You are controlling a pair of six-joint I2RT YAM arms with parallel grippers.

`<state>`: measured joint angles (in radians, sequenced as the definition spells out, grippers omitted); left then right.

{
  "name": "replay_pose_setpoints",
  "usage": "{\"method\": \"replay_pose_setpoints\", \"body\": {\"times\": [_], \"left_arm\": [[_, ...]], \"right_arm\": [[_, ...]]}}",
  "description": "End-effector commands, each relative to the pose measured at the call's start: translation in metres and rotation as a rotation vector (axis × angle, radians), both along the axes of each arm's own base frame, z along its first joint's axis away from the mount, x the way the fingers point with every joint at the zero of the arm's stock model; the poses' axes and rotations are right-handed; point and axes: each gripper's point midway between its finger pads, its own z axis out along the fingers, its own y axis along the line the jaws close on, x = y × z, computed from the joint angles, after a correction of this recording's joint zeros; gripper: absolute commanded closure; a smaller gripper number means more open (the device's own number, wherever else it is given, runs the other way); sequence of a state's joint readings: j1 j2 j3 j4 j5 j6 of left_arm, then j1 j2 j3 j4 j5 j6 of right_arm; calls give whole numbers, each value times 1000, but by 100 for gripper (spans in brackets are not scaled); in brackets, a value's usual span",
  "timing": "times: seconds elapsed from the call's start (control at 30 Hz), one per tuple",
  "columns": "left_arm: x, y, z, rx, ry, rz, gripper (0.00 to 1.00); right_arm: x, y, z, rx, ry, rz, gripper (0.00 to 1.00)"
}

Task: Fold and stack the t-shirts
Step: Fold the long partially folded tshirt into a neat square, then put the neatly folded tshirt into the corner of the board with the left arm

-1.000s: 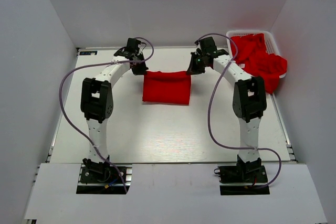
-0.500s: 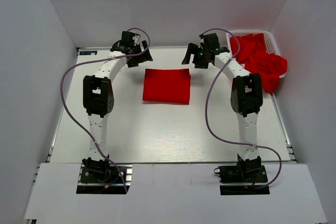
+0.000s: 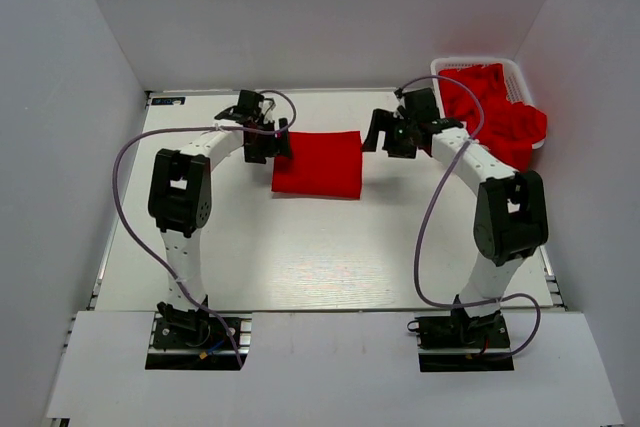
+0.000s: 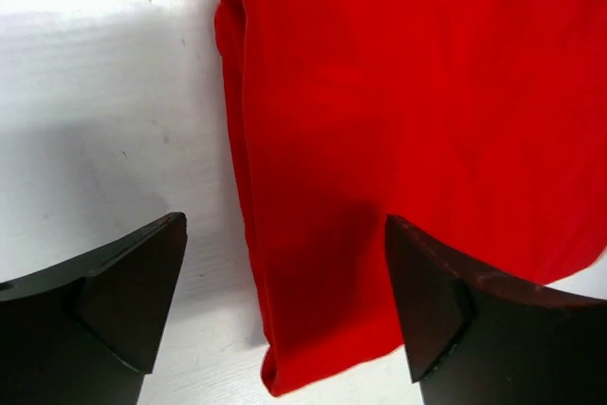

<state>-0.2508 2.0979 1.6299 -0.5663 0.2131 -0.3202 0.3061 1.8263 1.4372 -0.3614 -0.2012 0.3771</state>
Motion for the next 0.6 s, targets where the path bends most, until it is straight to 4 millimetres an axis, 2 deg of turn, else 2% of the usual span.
{"method": "replay_pose_setpoints", "body": {"times": [0.0,0.07,0.1,0.13,0.17,0.2,0.23,0.27,0.3,0.33,0.37,0.4,0.43,0.47,0.53,0.57], "left_arm": [[-3,0,21,10,-68,-50,7],[-7,-11,8,16,-50,-98,14],[-6,-11,6,19,-36,-98,14],[-8,-14,0,42,-28,-113,21],[-10,-17,-6,61,-18,-130,23],[-9,-11,-17,99,11,-113,25],[-11,-12,-23,125,21,-125,34],[-12,-11,-29,164,26,-134,38],[-10,-9,-32,179,34,-129,41],[-18,-10,-44,207,69,-147,49],[-16,-11,-42,237,51,-152,51],[-18,-7,-49,259,69,-146,53],[-21,-8,-50,281,74,-148,60],[-22,1,-56,324,87,-121,74],[-20,9,-58,372,92,-100,87],[-19,17,-58,414,102,-85,100]], "right_arm": [[-7,-10,26,-17,-100,-15,10],[-19,-18,20,-39,-89,-32,10],[-22,-21,24,-39,-97,-37,10],[-24,-23,31,-38,-118,-41,10],[-32,-29,20,-59,-93,-49,10],[-36,-32,31,-57,-119,-56,10],[-38,-34,30,-65,-119,-62,10],[-45,-40,18,-84,-95,-72,10],[-48,-42,22,-86,-109,-78,10],[-51,-47,20,-104,-111,-98,10],[-55,-52,15,-118,-103,-109,10],[-58,-54,17,-122,-108,-116,10],[-61,-58,16,-134,-105,-126,10],[-62,-65,15,-155,-109,-152,10],[-64,-73,16,-173,-111,-179,10],[-66,-73,15,-177,-110,-177,10]]}}
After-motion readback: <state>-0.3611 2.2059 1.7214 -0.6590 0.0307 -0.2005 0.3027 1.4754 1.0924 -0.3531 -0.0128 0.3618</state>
